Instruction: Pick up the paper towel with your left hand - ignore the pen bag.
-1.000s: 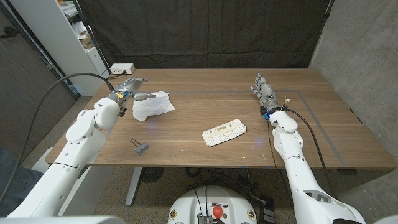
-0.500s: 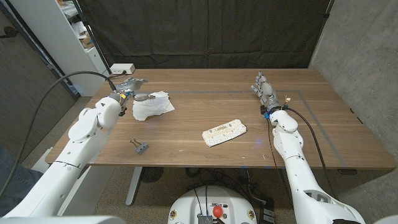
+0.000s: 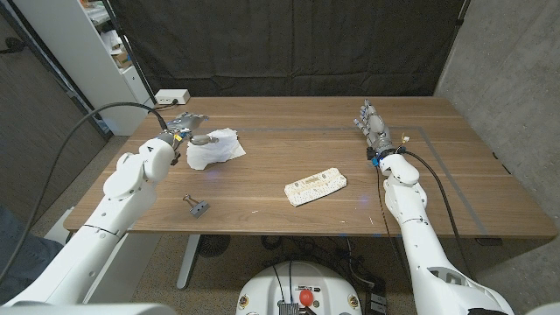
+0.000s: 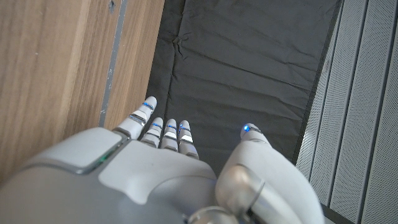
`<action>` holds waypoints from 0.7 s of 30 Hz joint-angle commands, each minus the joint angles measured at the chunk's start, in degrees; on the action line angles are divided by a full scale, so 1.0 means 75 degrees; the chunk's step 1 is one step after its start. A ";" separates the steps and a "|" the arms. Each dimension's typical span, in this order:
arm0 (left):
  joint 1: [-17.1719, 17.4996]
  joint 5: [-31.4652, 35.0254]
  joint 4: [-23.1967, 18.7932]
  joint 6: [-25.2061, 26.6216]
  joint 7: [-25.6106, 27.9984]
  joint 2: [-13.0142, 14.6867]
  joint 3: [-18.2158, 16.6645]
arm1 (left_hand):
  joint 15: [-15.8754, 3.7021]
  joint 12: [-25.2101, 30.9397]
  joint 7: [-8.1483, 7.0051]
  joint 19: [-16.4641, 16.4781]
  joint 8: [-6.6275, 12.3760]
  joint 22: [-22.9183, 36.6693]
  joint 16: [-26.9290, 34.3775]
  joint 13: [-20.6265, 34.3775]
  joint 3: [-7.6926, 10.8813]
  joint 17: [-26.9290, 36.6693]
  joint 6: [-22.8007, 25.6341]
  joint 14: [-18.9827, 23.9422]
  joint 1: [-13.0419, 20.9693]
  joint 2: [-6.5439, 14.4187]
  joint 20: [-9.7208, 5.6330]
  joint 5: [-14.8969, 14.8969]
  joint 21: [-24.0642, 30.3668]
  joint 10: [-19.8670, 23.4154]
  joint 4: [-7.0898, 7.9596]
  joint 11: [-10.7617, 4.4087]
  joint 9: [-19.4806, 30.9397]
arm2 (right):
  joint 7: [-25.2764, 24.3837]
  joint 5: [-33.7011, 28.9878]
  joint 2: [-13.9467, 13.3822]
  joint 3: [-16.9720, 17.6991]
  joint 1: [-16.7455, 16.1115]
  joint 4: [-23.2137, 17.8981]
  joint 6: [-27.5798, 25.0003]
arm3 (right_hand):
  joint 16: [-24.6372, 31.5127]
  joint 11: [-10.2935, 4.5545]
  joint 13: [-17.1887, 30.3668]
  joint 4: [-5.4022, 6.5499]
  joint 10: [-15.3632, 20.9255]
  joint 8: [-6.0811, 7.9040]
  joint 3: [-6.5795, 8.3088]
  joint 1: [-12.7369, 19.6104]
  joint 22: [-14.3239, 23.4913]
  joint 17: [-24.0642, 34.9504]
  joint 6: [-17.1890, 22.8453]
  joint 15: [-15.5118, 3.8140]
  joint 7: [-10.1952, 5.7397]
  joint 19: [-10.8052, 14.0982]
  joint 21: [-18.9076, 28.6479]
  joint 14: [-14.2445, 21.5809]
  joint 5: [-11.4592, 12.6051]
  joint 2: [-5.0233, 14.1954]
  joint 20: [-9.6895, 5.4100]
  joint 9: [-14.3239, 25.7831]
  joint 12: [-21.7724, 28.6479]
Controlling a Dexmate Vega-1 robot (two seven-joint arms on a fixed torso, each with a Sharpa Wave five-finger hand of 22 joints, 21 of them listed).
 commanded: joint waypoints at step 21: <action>-0.0338 -0.0079 0.0582 0.0388 -0.0382 -0.0107 0.0548 | -0.0035 0.0009 -0.0014 0.0066 -0.0056 0.0019 0.0002 0.0037 -0.0067 0.0019 0.0134 0.0060 0.0094 -0.0023 0.0183 0.0080 0.0043 0.0091 0.0088 0.0015 0.0039 | 0.0029 -0.0089 -0.0063 0.0001 0.0137 0.0148 -0.0143 | 0.0066 0.0046 0.0019 -0.0007 0.0018 0.0023 -0.0063 0.0038 0.0043 0.0019 0.0081 0.0011 0.0018 0.0011 0.0022 0.0025 -0.0018 0.0078 0.0029 0.0018 -0.0010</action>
